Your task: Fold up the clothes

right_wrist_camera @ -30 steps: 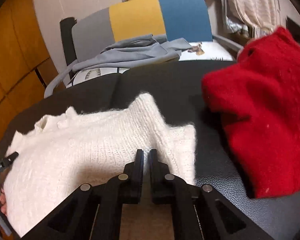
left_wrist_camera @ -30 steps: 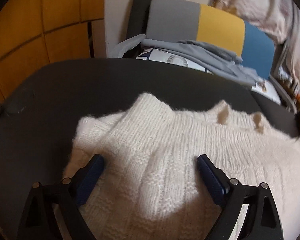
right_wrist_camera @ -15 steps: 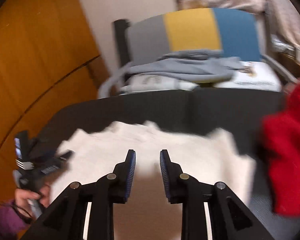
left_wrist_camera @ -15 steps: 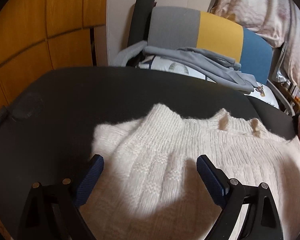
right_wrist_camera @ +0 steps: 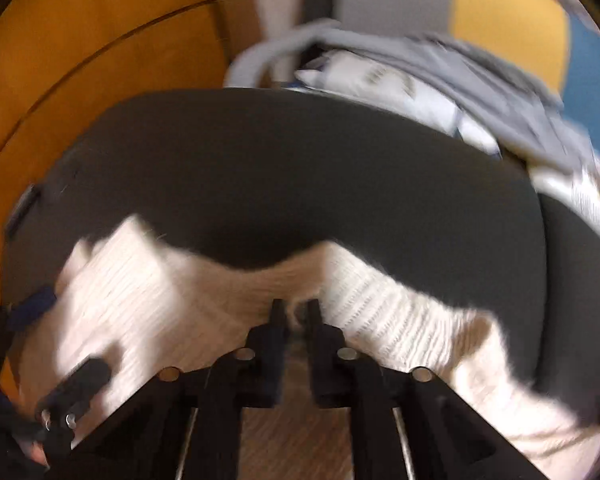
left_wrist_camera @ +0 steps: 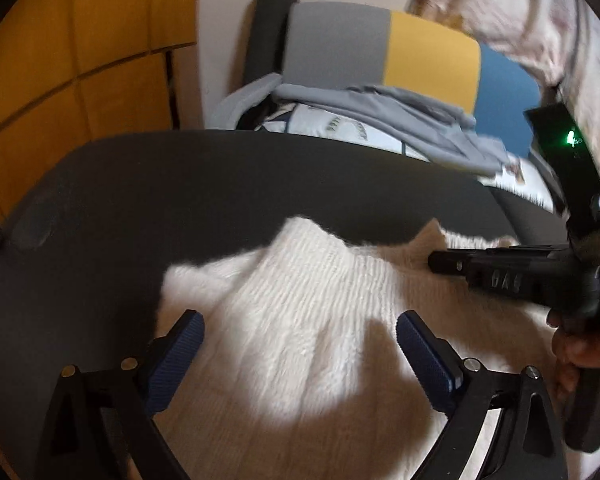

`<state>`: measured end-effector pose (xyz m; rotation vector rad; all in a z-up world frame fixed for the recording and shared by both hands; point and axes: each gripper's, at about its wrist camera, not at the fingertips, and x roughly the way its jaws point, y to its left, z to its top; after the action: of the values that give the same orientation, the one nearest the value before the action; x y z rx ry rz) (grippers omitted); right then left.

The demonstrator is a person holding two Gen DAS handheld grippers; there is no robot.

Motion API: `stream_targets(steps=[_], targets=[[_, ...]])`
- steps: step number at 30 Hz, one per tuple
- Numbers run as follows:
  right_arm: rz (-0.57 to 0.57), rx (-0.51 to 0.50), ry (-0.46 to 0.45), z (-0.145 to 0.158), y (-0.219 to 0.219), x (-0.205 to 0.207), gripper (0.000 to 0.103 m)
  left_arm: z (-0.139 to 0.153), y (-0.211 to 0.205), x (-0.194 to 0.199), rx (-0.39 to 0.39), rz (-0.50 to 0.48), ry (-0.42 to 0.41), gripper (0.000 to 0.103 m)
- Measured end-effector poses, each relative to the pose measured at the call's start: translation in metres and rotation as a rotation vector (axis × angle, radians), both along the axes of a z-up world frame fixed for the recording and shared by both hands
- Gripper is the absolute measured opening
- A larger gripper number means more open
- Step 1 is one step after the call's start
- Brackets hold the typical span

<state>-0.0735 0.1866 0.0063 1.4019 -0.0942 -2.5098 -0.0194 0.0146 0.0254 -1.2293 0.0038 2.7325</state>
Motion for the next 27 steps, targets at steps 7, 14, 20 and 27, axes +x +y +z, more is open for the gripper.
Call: stream_targets(steps=[7,14,20,27], targets=[[-0.154,-0.101,-0.023,-0.016,0.028,-0.010,0.000,-0.013,-0.001,-0.003,-0.003,0.000,-0.025,0.103],[-0.058,-0.118,0.107,0.026,0.017,0.015,0.009,-0.019,-0.005,-0.004,0.024,0.011,-0.030,0.103],[-0.019,0.001,-0.037,-0.003,-0.011,-0.002,0.000,-0.022,-0.007,-0.004,0.041,0.016,-0.031,0.103],[-0.198,-0.053,0.044,0.018,0.013,0.014,0.022,-0.020,-0.006,0.000,0.036,0.017,-0.028,0.103]])
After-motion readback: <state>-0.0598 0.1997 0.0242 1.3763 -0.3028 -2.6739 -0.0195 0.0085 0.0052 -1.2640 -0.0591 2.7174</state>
